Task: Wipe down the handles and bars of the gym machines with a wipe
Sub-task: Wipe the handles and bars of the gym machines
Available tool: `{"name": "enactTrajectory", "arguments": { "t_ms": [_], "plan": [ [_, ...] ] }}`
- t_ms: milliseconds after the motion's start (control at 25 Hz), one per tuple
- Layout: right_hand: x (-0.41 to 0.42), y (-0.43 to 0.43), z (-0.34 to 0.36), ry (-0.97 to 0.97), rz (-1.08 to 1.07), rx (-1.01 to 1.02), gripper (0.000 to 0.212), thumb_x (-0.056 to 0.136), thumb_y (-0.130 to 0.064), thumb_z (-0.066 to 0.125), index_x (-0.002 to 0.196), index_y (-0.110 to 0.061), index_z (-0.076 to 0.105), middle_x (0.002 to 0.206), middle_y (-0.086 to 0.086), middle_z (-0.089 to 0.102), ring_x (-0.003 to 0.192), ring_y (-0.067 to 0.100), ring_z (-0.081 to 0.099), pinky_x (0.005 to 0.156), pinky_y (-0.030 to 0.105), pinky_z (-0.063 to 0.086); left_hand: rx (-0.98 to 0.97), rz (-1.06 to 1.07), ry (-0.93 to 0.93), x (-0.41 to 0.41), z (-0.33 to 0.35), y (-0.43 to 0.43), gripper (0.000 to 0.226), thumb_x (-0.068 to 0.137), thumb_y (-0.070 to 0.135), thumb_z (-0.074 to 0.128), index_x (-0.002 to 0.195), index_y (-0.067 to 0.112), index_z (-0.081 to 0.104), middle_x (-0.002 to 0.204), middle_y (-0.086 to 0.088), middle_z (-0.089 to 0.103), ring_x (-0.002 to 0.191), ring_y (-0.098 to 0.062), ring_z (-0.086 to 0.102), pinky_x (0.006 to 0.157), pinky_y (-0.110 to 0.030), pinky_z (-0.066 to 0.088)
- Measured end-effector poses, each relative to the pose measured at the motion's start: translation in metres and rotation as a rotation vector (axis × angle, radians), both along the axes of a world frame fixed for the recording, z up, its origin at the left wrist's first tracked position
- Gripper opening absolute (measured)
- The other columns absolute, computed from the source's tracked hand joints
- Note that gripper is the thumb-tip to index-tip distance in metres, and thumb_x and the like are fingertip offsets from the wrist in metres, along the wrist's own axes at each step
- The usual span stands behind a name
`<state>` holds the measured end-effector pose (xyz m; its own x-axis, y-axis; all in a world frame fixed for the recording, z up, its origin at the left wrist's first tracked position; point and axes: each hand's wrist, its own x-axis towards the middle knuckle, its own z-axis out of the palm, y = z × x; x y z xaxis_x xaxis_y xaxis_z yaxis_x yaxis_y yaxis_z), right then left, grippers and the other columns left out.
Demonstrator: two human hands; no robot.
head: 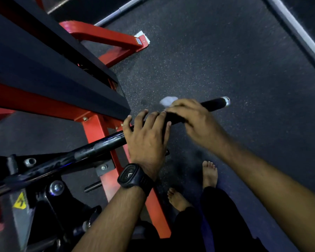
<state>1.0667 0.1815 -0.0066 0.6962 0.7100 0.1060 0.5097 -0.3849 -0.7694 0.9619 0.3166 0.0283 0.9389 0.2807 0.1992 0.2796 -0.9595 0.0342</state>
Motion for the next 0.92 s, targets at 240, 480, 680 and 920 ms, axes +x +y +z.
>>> {"name": "enactTrajectory", "arguments": {
  "t_ms": [240, 480, 680, 920],
  "plan": [
    [0.021, -0.017, -0.014, 0.093, -0.180, -0.030, 0.042, 0.085, 0.015, 0.050, 0.117, -0.006, 0.067, 0.117, 0.010, 0.061, 0.114, 0.024, 0.057, 0.102, 0.030, 0.044, -0.013, -0.007, -0.005, -0.001, -0.002, -0.002, 0.027, 0.096, 0.039, 0.055, 0.114, 0.023, 0.067, 0.111, 0.006, 0.069, 0.116, -0.025, 0.057, 0.104, -0.048, 0.029],
    [0.015, -0.018, -0.023, 0.096, -0.366, -0.004, 0.042, 0.086, 0.012, 0.052, 0.120, -0.009, 0.065, 0.117, 0.010, 0.061, 0.110, 0.027, 0.058, 0.099, 0.015, 0.037, -0.042, -0.024, 0.005, -0.001, -0.002, -0.006, 0.025, 0.095, 0.037, 0.056, 0.113, 0.023, 0.067, 0.111, 0.005, 0.068, 0.116, -0.025, 0.056, 0.104, -0.047, 0.029],
    [0.003, -0.022, -0.036, 0.021, -0.432, -0.049, 0.043, 0.084, 0.013, 0.054, 0.120, -0.008, 0.066, 0.117, 0.013, 0.059, 0.107, 0.030, 0.055, 0.091, 0.012, 0.032, -0.040, -0.011, 0.033, 0.000, -0.002, -0.007, 0.026, 0.096, 0.039, 0.053, 0.114, 0.024, 0.066, 0.111, 0.006, 0.067, 0.116, -0.025, 0.055, 0.103, -0.047, 0.029],
    [-0.041, 0.020, -0.012, 0.664, -0.936, 0.431, 0.029, 0.092, -0.003, 0.059, 0.117, -0.017, 0.063, 0.128, -0.001, 0.058, 0.123, 0.009, 0.054, 0.095, 0.012, 0.043, -0.034, -0.012, 0.081, 0.002, -0.008, -0.009, 0.028, 0.096, 0.041, 0.051, 0.115, 0.027, 0.065, 0.113, 0.008, 0.067, 0.118, -0.024, 0.053, 0.102, -0.048, 0.030]
  ]
}}
